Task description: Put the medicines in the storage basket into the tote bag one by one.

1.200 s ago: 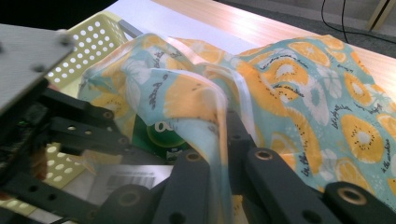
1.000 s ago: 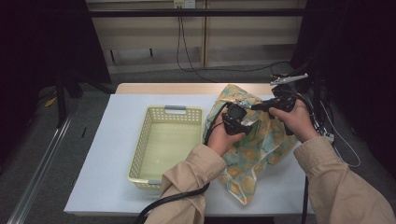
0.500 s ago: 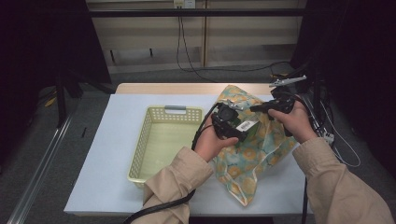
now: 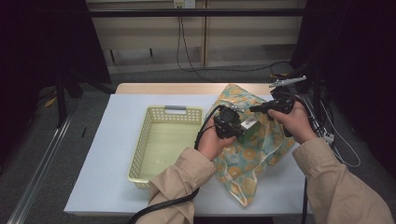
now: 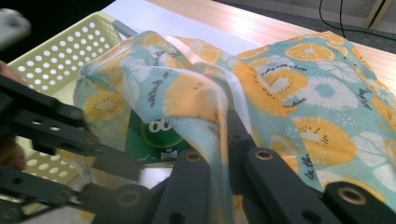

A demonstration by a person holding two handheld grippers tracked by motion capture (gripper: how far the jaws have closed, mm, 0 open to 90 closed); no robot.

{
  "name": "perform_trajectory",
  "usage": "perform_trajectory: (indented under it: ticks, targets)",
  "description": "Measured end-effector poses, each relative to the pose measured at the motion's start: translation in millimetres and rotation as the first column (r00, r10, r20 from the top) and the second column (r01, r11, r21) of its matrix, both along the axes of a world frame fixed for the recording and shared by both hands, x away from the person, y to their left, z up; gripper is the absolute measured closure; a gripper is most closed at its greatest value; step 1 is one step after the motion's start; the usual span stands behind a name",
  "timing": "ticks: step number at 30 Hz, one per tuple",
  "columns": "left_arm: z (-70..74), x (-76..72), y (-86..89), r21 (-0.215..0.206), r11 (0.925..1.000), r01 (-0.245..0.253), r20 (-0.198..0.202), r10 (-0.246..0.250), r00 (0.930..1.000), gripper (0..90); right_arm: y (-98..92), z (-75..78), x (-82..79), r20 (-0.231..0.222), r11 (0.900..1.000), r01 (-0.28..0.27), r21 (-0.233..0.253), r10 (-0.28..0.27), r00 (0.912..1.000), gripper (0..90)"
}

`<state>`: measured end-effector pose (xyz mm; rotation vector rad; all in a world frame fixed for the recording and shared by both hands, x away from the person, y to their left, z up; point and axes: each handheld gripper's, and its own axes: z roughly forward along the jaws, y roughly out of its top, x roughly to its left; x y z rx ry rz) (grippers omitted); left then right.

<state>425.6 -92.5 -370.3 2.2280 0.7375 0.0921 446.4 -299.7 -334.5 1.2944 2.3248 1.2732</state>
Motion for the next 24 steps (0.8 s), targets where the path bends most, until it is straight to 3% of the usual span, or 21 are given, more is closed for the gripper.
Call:
perform_trajectory:
  ticks: [3, 6, 9, 13, 24]
  targets:
    - [-2.4, 0.0, -3.4, -0.006, 0.9999, 0.015, 0.0, -0.015, 0.9999, 70.0, -1.0, 0.1, 0.1, 0.002, 1.0, 0.002, -0.003, -0.002, 1.0, 89.3]
    - [1.2, -5.0, 0.9, 0.004, 1.0, 0.009, 0.015, -0.009, 0.9999, 48.6, -1.1, -0.2, -0.1, -0.001, 1.0, -0.002, -0.004, 0.002, 1.0, 89.3]
    - [8.1, -13.4, 9.9, 0.016, 0.9998, 0.014, 0.024, -0.015, 0.9996, 34.7, -1.1, -0.9, 0.2, -0.001, 1.0, -0.002, -0.005, 0.002, 1.0, 89.3]
    - [10.4, -26.6, 19.8, -0.03, 0.9987, 0.042, 0.005, -0.042, 0.9991, 22.6, -0.9, -2.9, 0.1, 0.0, 1.0, -0.002, -0.002, 0.002, 1.0, 89.3]
    - [8.3, -60.1, 31.1, -0.053, 0.992, 0.115, 0.02, -0.114, 0.9933, 15.9, -0.3, -7.9, 2.2, -0.011, 1.0, 0.012, -0.013, -0.013, 0.9999, 89.3]
